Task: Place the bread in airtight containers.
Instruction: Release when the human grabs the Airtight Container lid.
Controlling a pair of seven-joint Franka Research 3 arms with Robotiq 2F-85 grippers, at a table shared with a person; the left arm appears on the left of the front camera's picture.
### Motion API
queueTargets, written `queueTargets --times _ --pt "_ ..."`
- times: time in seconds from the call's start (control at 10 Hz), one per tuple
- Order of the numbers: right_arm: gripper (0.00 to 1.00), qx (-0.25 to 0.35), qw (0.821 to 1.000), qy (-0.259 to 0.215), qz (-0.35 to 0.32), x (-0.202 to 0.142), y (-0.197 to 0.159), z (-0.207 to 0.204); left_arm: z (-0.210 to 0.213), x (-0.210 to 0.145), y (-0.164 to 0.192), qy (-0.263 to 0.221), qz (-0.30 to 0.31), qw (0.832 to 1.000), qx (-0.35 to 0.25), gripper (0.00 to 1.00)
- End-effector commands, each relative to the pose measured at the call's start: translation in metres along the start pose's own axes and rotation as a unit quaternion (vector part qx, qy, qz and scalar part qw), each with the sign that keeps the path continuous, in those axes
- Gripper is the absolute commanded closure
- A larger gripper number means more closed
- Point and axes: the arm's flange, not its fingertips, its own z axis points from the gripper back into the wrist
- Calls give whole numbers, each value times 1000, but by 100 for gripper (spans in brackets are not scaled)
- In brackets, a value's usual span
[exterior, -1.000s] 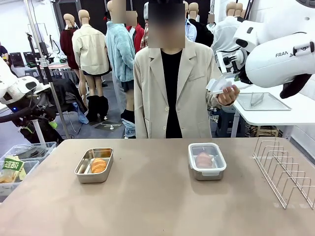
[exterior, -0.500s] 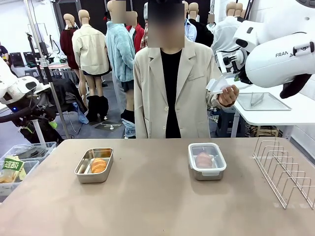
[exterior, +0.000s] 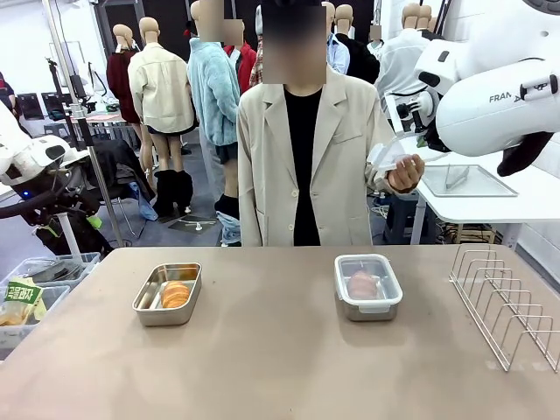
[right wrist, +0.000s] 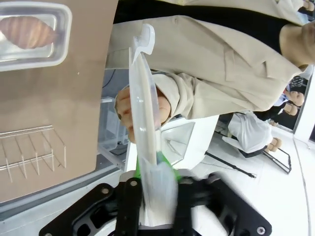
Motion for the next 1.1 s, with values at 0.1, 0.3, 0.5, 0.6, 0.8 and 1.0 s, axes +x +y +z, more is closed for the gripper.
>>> queueTargets --times 0.1,0.3,0.5,0.6,0.8,1.0 --pt "50 51 998 -21 11 -24 1 28 2 0 2 0 -2 1000 6 0" --pt "15 84 995 -45 -2 -50 9 48 2 0 2 0 -2 1000 6 0" --pt "0 117 991 -60 -15 -72 18 56 2 0 2 0 -2 1000 6 0" --pt "0 123 990 -67 -22 -81 24 57 2 0 2 0 -2 1000 6 0" --pt "0 160 984 -69 -27 -88 33 48 2 0 2 0 -2 1000 6 0" --pt "0 178 981 -68 -34 -92 37 38 2 0 2 0 -2 1000 6 0"
